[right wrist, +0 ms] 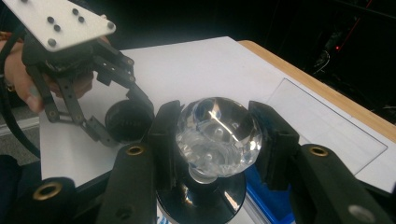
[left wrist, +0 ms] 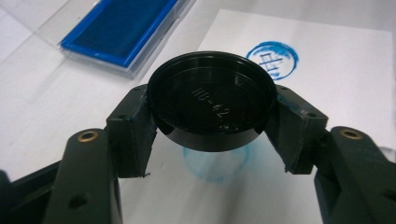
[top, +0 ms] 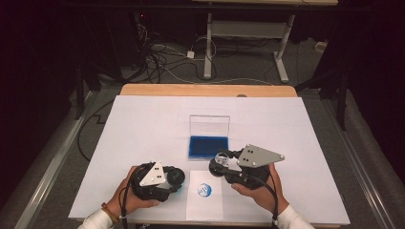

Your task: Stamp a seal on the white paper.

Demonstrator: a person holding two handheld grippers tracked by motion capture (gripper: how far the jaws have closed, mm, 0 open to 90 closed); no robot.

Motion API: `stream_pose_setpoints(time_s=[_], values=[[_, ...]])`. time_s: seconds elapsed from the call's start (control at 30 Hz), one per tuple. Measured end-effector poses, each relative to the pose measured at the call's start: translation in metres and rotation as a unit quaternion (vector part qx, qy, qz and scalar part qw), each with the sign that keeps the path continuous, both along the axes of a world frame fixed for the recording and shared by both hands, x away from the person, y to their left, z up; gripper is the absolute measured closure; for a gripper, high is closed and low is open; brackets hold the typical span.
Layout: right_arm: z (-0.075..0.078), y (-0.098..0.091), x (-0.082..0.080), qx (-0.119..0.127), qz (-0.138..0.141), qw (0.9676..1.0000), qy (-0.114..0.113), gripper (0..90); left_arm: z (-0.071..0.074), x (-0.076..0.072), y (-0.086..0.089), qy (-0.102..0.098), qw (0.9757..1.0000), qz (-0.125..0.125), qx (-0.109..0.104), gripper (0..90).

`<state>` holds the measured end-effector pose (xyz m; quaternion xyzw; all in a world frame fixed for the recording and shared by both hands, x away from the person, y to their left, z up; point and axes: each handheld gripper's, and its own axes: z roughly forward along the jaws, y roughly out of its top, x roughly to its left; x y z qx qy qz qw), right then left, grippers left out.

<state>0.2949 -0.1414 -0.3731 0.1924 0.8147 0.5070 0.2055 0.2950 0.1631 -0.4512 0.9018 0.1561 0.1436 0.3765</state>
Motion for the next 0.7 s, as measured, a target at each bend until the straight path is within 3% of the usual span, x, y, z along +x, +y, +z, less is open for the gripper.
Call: stream_pose_setpoints(time_s=[0.3, 0.7], values=[[0.002, 0.006, -0.003, 0.01, 0.01, 0.9999, 0.0, 56.9, 0.001, -0.002, -0.023, 0.003, 0.9998, -0.017, -0.01, 36.3], [-0.002, 0.027, -0.007, 0.019, 0.041, 0.9989, 0.012, 56.8, 0.001, 0.0, -0.039, 0.014, 0.9991, -0.027, -0.03, 36.3]])
